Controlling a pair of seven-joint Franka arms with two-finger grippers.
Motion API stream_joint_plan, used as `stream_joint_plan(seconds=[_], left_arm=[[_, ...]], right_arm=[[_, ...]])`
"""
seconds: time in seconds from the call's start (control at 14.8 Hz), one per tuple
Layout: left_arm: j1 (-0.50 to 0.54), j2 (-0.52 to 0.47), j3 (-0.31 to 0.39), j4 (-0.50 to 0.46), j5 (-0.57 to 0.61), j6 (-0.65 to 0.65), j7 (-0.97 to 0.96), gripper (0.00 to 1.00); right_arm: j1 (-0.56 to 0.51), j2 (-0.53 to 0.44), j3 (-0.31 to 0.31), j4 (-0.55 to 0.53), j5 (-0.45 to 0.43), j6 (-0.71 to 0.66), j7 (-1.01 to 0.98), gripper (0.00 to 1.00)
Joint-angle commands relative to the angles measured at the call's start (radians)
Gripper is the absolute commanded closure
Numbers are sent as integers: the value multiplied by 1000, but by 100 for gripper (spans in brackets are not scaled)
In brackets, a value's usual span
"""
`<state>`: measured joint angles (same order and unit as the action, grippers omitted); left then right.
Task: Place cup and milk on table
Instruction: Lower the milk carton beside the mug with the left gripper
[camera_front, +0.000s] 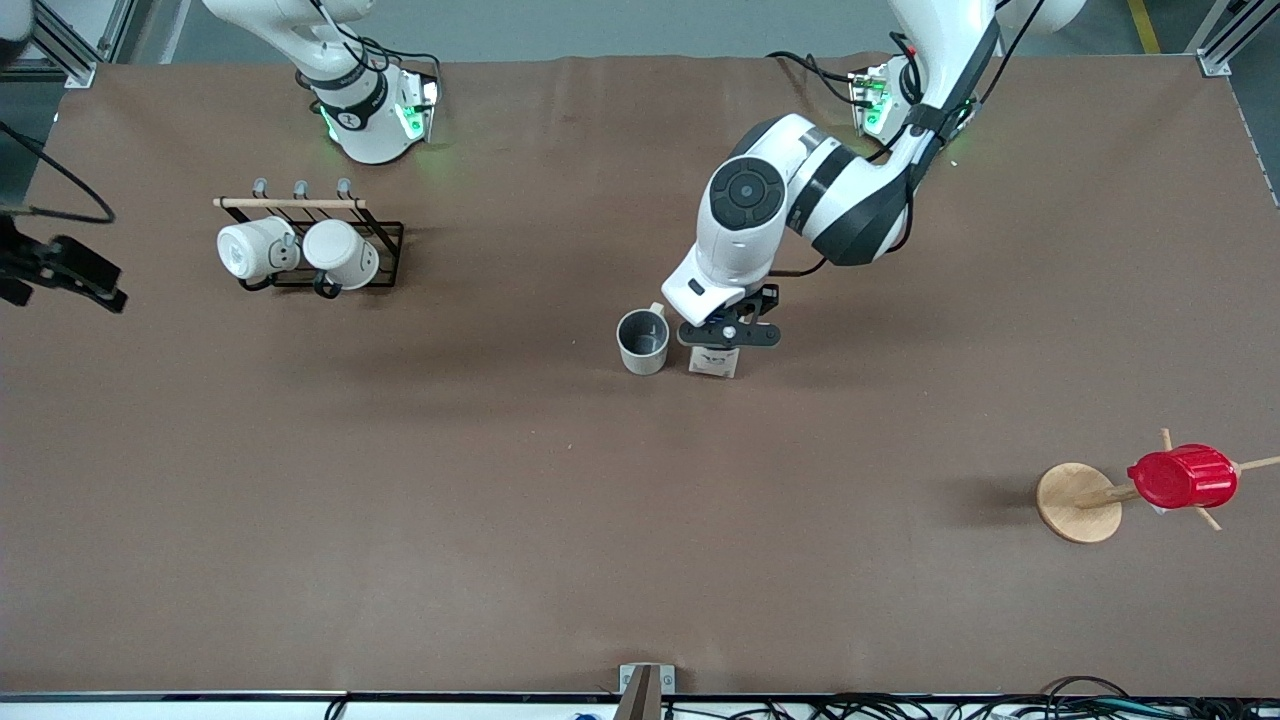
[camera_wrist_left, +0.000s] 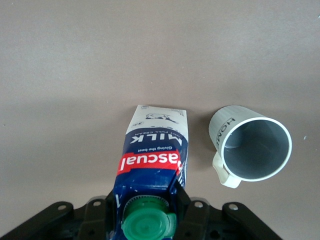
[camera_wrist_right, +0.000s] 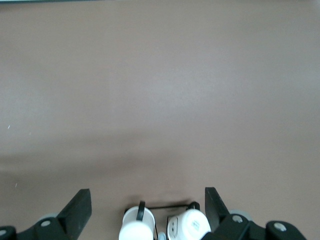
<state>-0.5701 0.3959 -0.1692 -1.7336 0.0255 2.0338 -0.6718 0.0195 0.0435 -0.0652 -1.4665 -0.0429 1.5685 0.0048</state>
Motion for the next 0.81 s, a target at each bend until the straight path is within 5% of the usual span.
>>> stream_joint_plan(seconds=[0.0,0.74], left_arm=[[-7,15,4,28,19,-10,-32,93],[-11,75,-4,86,19,-10,-17,91]], right_arm=[[20,2,-7,23,23,-35,-9,0],[16,2,-8,17,61,-36,-12,0]])
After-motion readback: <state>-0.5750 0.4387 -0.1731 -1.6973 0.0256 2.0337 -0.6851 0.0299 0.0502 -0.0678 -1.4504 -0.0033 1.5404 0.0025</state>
